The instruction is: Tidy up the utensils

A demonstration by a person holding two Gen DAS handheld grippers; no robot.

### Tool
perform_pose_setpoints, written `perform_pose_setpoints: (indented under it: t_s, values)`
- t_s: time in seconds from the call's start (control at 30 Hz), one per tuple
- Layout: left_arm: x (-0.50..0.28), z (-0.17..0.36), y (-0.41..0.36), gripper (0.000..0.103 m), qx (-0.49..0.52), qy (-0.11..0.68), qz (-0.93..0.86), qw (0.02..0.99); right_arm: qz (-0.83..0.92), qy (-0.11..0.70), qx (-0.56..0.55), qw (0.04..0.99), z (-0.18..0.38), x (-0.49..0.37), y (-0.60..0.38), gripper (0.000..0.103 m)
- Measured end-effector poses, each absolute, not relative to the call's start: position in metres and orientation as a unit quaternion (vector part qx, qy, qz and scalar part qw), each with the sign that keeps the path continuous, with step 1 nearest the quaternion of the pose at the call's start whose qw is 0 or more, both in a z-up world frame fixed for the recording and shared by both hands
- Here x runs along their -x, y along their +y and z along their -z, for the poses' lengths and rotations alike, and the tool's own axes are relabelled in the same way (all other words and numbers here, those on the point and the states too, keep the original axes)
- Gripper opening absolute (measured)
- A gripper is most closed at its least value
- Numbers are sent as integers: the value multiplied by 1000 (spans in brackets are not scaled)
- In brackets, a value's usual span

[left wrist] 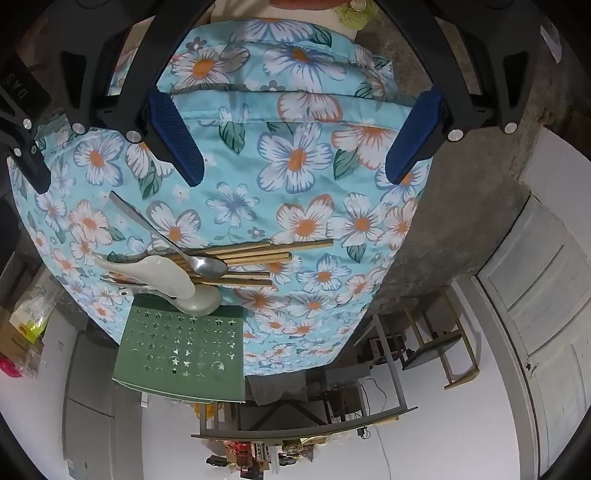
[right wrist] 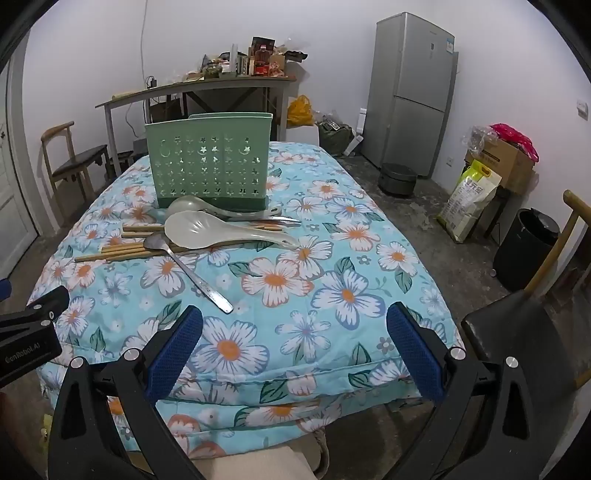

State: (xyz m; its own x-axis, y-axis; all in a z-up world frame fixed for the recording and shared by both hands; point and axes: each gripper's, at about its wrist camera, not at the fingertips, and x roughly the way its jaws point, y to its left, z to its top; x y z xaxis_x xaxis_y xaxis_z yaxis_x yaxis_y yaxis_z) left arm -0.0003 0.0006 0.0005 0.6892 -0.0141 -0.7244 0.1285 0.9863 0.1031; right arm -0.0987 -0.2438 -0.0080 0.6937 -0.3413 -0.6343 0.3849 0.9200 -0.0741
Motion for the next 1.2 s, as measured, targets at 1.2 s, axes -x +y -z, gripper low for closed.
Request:
perform_pose_setpoints:
  t_s: [1.2]
  values:
    - [-9,4,8,95,-56,412,25,909,191,351,-29,916,11,96,-241,97]
